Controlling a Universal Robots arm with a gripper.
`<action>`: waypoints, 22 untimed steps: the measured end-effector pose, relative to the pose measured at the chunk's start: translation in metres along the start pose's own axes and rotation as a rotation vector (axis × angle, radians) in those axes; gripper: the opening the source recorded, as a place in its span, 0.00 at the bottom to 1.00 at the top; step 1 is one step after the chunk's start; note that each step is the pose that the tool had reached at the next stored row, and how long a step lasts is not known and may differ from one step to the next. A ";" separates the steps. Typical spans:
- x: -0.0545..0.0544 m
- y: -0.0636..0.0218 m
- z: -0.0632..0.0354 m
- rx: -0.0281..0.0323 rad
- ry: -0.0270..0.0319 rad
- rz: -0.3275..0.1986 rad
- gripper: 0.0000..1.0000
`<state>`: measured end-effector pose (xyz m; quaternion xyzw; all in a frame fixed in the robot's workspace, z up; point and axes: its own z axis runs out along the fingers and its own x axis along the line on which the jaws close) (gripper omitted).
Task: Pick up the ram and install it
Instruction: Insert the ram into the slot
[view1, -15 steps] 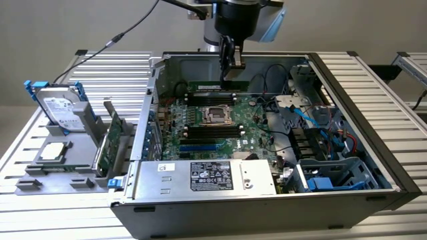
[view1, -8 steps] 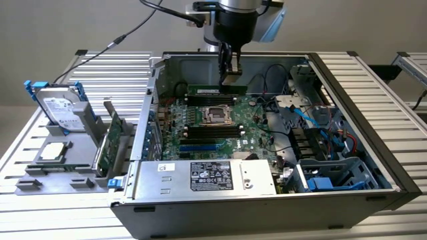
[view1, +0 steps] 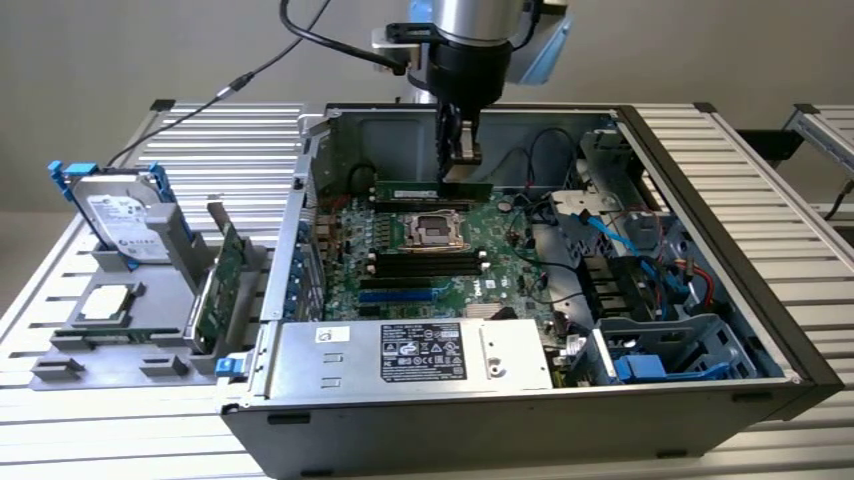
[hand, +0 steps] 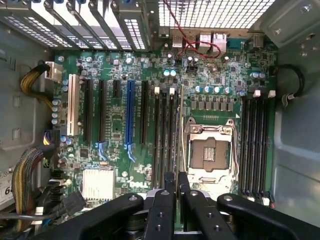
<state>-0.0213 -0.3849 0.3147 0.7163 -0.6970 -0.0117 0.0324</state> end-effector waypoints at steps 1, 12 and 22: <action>0.000 -0.0001 0.0018 0.0000 0.0003 0.000 0.14; -0.001 -0.0005 0.0193 -0.0005 0.0215 0.001 0.14; -0.001 0.0016 0.0298 0.0130 0.0552 0.004 0.14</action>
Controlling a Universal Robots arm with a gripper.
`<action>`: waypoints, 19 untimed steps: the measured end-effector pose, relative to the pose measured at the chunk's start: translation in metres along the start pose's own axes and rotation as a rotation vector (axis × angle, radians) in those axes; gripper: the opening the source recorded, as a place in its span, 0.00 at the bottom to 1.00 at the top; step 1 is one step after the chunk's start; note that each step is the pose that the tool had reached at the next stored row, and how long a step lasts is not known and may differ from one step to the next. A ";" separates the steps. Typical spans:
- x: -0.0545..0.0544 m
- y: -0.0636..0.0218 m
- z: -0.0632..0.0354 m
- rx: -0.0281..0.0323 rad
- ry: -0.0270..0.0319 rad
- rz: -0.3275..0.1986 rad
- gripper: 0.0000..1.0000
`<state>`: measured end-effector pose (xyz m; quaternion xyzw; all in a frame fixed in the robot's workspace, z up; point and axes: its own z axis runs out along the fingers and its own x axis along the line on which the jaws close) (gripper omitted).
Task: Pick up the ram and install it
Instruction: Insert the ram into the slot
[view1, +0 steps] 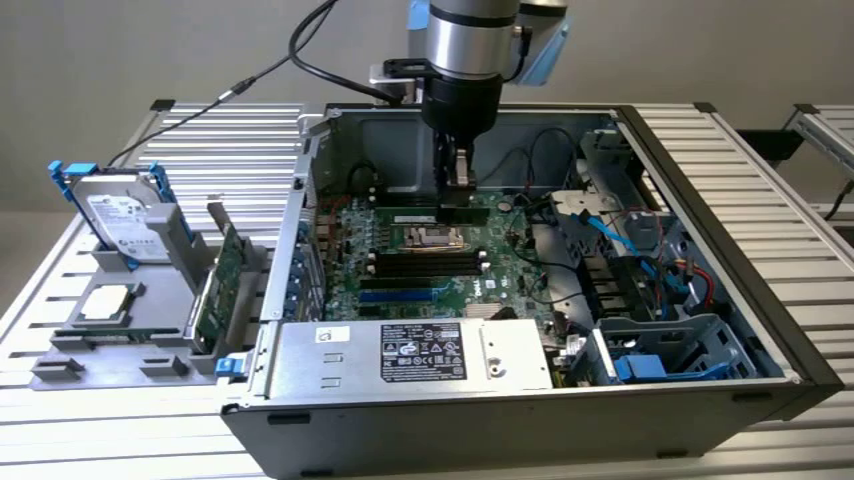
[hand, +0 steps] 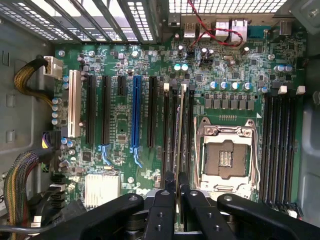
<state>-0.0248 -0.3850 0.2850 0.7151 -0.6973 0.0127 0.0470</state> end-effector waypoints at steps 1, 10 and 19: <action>0.000 0.0004 0.0014 0.0000 0.0023 0.000 0.14; -0.001 0.0017 0.0153 0.0023 0.0122 -0.028 0.14; -0.003 0.0021 0.0312 0.0025 0.0154 -0.031 0.14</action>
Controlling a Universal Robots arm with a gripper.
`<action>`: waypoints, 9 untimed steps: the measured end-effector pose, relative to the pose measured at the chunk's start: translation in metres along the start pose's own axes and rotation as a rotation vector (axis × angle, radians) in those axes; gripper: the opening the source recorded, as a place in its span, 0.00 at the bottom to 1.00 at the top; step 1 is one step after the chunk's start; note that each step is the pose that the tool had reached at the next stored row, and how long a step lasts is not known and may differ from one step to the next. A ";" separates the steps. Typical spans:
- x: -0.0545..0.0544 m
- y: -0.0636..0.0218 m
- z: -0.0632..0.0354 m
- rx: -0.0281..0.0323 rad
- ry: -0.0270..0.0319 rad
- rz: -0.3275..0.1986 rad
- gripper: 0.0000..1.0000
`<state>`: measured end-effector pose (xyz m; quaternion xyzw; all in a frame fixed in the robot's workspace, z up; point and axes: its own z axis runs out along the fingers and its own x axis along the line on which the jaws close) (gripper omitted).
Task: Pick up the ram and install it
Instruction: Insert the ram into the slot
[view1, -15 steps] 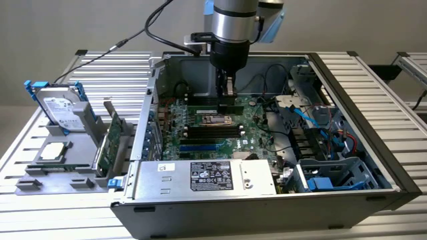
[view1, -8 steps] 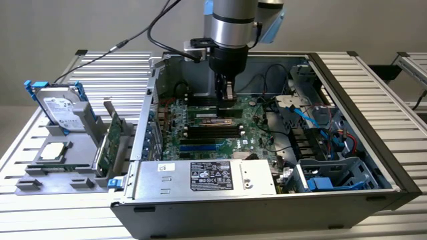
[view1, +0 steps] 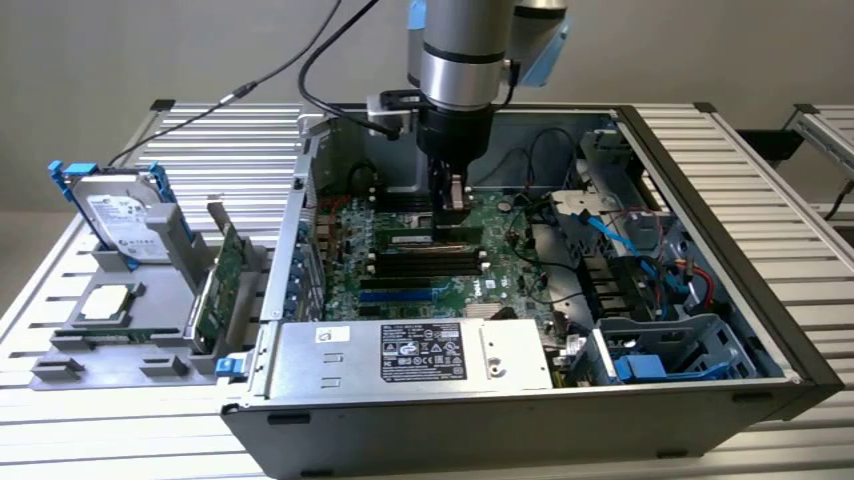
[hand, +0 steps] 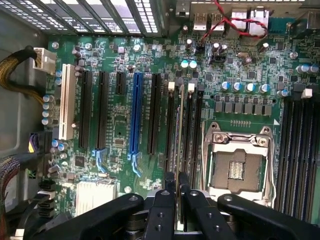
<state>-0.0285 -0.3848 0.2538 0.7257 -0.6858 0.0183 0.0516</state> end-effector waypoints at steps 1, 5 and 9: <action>0.000 -0.0001 0.0018 -0.0001 0.0001 0.000 0.14; -0.001 -0.0004 0.0089 -0.0002 0.0005 0.000 0.14; -0.002 -0.0008 0.0159 -0.0003 0.0039 0.000 0.14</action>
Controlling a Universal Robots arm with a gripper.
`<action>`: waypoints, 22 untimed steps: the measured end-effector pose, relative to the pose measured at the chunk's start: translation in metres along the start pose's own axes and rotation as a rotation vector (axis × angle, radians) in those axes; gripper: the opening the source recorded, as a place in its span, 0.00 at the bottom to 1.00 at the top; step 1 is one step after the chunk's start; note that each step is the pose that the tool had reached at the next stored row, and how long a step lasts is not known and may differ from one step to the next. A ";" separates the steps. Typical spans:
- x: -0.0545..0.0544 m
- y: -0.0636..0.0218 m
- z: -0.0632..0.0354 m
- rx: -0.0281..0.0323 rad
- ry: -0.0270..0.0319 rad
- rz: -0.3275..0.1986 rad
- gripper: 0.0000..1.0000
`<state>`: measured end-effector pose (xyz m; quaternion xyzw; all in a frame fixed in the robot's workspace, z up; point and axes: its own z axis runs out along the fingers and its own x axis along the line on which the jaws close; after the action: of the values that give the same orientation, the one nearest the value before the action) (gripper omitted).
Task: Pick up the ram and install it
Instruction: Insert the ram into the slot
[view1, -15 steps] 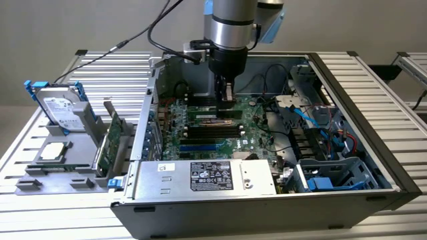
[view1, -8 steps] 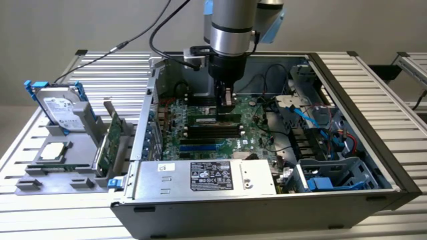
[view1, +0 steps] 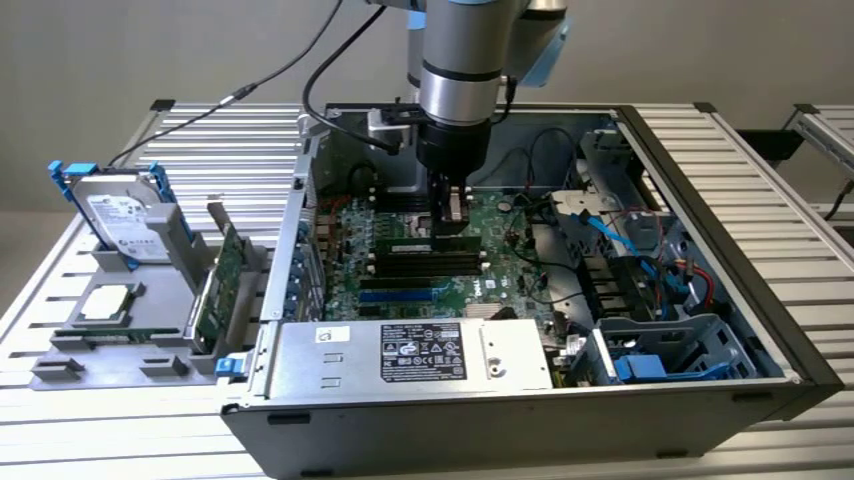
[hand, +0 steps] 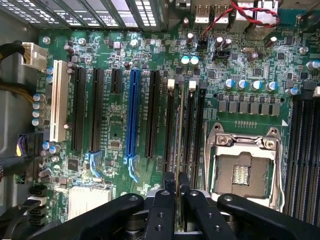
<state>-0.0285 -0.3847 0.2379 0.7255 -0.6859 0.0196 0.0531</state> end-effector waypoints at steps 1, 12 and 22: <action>0.000 -0.0001 0.0011 -0.0003 0.0017 0.000 0.14; -0.001 -0.0016 0.0067 -0.0096 0.0233 0.000 0.14; -0.001 -0.0026 0.0107 -0.0106 0.0412 0.001 0.14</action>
<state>-0.0265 -0.3847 0.2270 0.7243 -0.6851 0.0310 0.0710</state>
